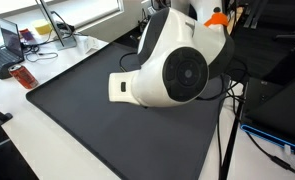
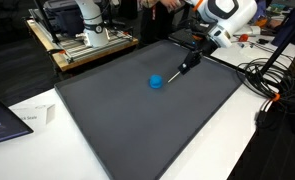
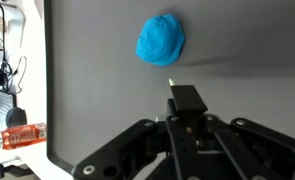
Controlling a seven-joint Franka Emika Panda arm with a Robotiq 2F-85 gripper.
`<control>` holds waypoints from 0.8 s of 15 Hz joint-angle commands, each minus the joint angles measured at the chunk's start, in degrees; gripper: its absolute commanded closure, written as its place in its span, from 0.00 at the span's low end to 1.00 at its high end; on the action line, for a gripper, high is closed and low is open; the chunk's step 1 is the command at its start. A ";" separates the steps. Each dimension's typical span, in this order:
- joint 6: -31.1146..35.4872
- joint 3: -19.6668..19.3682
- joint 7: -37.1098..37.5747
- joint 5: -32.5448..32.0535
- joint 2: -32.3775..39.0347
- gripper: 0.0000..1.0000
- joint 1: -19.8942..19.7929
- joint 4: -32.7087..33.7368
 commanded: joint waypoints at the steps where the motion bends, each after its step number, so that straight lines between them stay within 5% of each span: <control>1: -1.05 -0.01 -1.92 0.09 0.67 0.97 -0.46 2.52; 12: -0.43 3.98 -7.17 12.64 -6.05 0.97 -11.48 2.89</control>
